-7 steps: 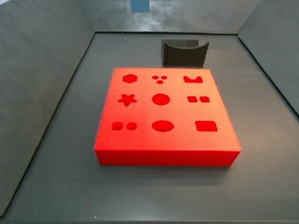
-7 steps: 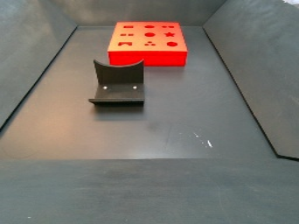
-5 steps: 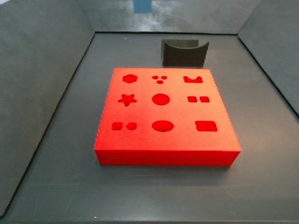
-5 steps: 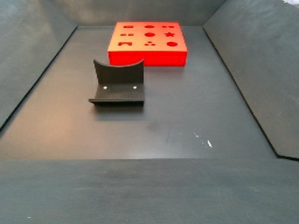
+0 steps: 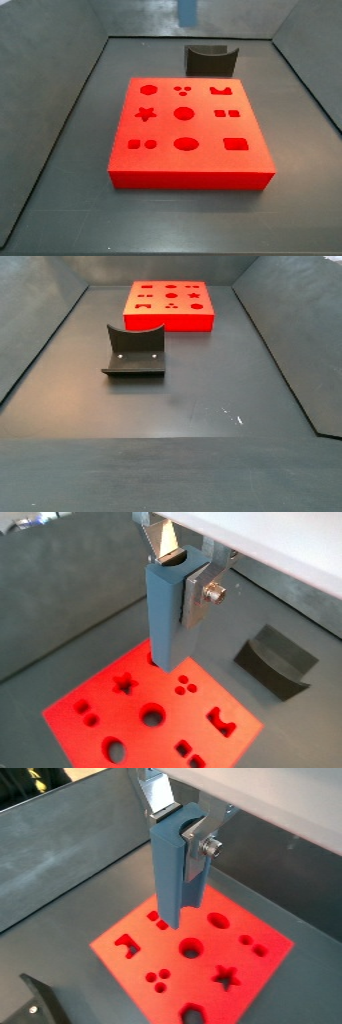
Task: Insert the arch object.
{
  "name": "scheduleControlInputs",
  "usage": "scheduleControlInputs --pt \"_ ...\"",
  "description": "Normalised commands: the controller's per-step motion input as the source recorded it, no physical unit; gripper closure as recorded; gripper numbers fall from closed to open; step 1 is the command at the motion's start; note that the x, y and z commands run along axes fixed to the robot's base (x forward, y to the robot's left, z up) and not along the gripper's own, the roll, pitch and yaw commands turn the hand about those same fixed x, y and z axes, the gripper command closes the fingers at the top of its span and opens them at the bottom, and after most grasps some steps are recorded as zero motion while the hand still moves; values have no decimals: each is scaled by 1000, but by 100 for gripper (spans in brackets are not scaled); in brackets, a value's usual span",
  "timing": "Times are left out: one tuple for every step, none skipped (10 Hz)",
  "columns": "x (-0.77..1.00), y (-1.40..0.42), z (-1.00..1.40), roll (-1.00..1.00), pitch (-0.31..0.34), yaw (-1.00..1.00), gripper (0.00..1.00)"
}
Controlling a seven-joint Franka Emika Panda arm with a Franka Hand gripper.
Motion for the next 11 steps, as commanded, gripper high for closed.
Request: scheduleControlInputs --pt "929 343 -291 -39 -131 117 100" --pt "866 306 -274 -10 -154 143 100" --pt "860 303 -280 -13 -160 143 100" --pt "946 223 -417 -4 -116 49 100" --pt "929 180 -566 -14 -4 -160 100" --pt "831 131 -503 0 0 -346 100" --pt "491 197 -471 0 4 -663 100" --pt "357 217 -486 0 41 -731 100" --pt "274 183 -414 0 36 -806 100" --pt "271 94 -366 -53 7 -851 100" --pt "283 100 -391 -46 0 -857 100"
